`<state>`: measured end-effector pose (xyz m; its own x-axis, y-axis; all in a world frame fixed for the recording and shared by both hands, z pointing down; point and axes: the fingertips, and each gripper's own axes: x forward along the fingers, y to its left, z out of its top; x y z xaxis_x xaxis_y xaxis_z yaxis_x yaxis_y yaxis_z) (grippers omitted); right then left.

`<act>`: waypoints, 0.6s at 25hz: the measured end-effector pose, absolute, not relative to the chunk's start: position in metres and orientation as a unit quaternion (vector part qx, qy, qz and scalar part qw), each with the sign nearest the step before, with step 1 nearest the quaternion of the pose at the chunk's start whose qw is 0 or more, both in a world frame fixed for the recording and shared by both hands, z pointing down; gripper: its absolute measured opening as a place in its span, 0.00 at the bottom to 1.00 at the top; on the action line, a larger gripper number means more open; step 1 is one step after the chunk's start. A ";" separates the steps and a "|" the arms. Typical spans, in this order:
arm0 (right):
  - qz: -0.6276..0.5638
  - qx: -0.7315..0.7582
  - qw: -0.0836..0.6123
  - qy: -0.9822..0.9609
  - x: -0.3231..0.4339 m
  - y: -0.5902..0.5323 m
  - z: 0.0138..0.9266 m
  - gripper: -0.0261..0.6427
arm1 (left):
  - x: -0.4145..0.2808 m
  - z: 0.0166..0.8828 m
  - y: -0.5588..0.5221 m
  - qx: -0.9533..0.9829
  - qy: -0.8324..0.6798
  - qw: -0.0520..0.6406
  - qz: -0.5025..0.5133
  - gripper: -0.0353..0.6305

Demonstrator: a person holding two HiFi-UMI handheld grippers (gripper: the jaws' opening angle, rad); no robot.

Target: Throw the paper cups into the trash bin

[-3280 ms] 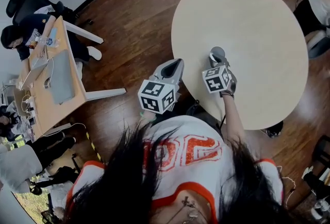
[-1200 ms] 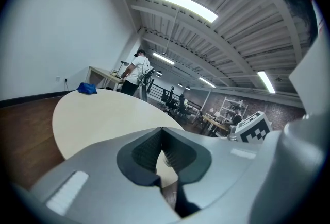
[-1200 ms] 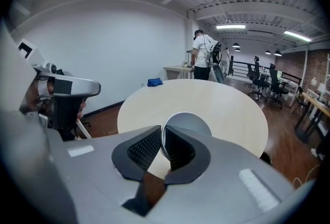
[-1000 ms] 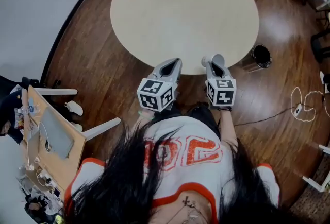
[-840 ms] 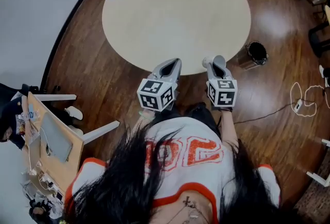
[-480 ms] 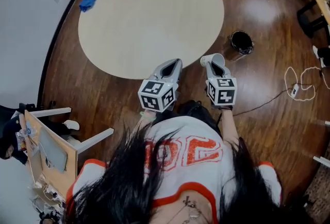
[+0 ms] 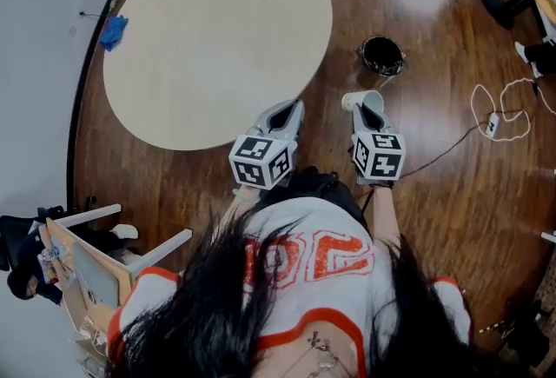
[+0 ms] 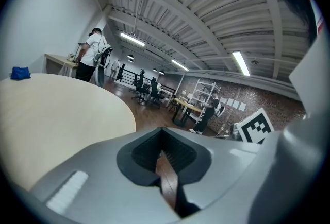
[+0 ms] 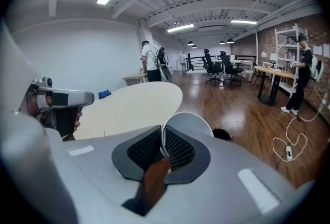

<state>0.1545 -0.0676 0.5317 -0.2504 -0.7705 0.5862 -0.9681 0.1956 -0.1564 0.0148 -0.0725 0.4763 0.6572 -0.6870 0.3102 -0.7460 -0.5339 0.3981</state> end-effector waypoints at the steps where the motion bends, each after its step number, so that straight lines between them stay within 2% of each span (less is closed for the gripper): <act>1: 0.259 0.587 0.190 -0.744 0.160 -0.066 0.533 0.08 | 0.019 0.476 -0.076 0.876 -0.405 0.256 0.059 0.05; 15: 0.299 0.651 0.161 -0.679 0.242 -0.060 0.547 0.08 | 0.127 0.482 -0.095 0.919 -0.293 0.246 0.100 0.05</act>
<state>0.2423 -0.0596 0.5467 -0.1002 -0.7880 0.6075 -0.9803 -0.0262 -0.1957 0.1275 -0.0951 0.4816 0.8086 -0.4888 0.3276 -0.5871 -0.7074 0.3936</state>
